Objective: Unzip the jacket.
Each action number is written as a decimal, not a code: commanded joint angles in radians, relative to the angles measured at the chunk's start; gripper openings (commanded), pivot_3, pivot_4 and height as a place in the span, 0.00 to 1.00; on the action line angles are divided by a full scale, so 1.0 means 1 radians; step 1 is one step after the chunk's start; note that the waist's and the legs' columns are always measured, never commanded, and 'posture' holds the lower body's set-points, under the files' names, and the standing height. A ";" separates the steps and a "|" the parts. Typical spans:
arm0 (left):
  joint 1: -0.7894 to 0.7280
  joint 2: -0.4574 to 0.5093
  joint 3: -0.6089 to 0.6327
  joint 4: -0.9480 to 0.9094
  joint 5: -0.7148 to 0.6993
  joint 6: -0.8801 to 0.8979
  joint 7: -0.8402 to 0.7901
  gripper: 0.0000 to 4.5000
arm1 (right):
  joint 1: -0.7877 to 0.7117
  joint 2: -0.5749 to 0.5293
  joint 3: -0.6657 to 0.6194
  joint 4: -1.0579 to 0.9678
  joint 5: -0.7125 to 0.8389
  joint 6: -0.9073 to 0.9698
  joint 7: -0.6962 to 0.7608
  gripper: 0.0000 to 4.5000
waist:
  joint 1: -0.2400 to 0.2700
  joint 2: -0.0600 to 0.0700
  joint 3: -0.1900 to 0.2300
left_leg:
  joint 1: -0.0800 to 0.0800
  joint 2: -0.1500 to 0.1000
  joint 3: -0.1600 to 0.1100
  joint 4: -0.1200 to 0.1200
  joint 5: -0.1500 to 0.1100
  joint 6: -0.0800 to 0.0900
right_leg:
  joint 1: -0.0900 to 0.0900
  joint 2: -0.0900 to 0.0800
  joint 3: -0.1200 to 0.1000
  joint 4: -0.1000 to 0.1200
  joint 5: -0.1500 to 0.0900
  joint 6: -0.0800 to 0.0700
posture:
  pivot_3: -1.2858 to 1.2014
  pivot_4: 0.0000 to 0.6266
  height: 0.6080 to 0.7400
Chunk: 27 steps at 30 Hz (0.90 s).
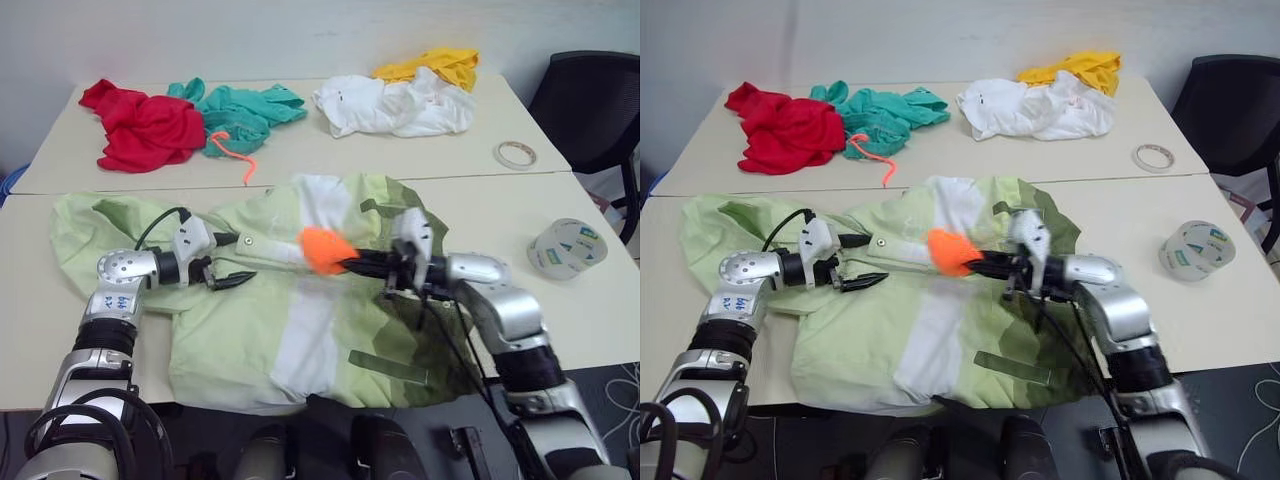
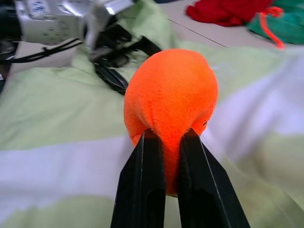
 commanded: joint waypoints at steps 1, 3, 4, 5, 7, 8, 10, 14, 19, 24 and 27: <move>0.074 0.017 -0.018 0.028 0.032 0.058 0.001 1.00 | 0.053 -0.091 -0.127 -0.006 0.000 0.000 -0.053 0.00 | 0.000 0.000 0.000 | 0.000 0.000 0.000 0.000 0.000 0.000 | 0.000 0.000 0.000 0.000 0.000 0.000 | 0.52 0.24 1.00; 0.101 0.020 -0.015 0.024 0.039 0.064 0.022 1.00 | 0.096 -0.139 -0.195 0.001 0.013 0.011 -0.076 0.00 | 0.000 0.000 0.000 | 0.001 0.000 0.000 0.000 0.000 0.000 | 0.000 -0.001 0.001 0.000 0.000 0.000 | 0.52 0.24 1.00; 0.114 0.020 -0.003 0.032 0.043 0.046 0.058 1.00 | 0.130 -0.166 -0.254 0.003 0.026 0.019 -0.092 0.00 | 0.000 0.001 -0.001 | 0.001 0.000 0.000 0.000 0.000 0.000 | 0.000 0.000 0.001 0.000 0.000 0.000 | 0.52 0.24 1.00; 0.126 0.020 0.011 0.034 0.043 0.037 0.094 1.00 | 0.165 -0.191 -0.309 -0.002 0.039 0.030 -0.106 0.00 | 0.001 0.002 -0.002 | 0.001 0.000 0.000 -0.001 0.000 0.000 | 0.000 -0.001 0.001 0.000 0.000 0.000 | 0.52 0.24 1.00; 0.144 0.020 0.030 0.031 0.037 0.035 0.136 1.00 | 0.217 -0.220 -0.379 -0.015 0.061 0.042 -0.125 0.00 | 0.000 0.006 -0.005 | 0.002 0.000 0.001 -0.001 0.000 0.000 | 0.001 -0.001 0.001 0.000 0.000 0.000 | 0.52 0.24 1.00; 0.164 0.020 0.044 0.026 0.023 0.047 0.143 1.00 | 0.254 -0.236 -0.435 -0.009 0.077 0.044 -0.130 0.00 | -0.001 0.008 -0.006 | 0.003 0.001 0.001 -0.001 0.000 0.000 | 0.002 -0.002 0.002 0.000 0.000 0.000 | 0.52 0.24 1.00; 0.206 0.021 0.057 -0.003 0.006 0.067 0.144 1.00 | 0.301 -0.262 -0.516 0.023 0.091 0.035 -0.139 0.00 | -0.002 0.011 -0.008 | 0.009 0.002 0.003 -0.003 0.000 0.000 | 0.005 -0.002 0.005 0.001 0.000 0.000 | 0.52 0.24 1.00; 0.269 0.009 0.067 -0.041 -0.008 0.080 0.158 1.00 | 0.311 -0.326 -0.575 0.176 0.033 -0.050 -0.174 0.00 | -0.005 0.015 -0.012 | 0.032 0.003 0.010 -0.020 -0.002 -0.003 | 0.018 -0.004 0.014 -0.009 0.000 0.000 | 0.52 0.24 1.00; 0.297 -0.013 0.062 -0.108 -0.024 0.120 0.172 1.00 | 0.201 -0.391 -0.549 0.379 -0.056 -0.170 -0.260 0.00 | -0.005 0.022 -0.017 | 0.034 0.004 0.015 -0.021 -0.003 -0.005 | 0.016 -0.003 0.021 -0.008 -0.001 -0.001 | 0.52 0.24 1.00; 0.285 -0.025 0.053 -0.118 -0.024 0.120 0.162 1.00 | 0.031 -0.397 -0.466 0.515 -0.104 -0.214 -0.284 0.00 | -0.004 0.024 -0.018 | 0.034 0.004 0.017 -0.021 -0.003 -0.004 | 0.016 -0.003 0.021 -0.008 -0.001 -0.001 | 0.52 0.24 1.00; 0.285 -0.029 0.057 -0.157 -0.052 0.124 0.119 1.00 | 0.027 -0.377 -0.438 0.465 -0.051 -0.134 -0.211 0.00 | 0.000 0.024 -0.018 | 0.034 0.004 0.016 -0.021 -0.003 -0.004 | 0.016 -0.003 0.023 -0.009 -0.001 -0.001 | 0.52 0.24 1.00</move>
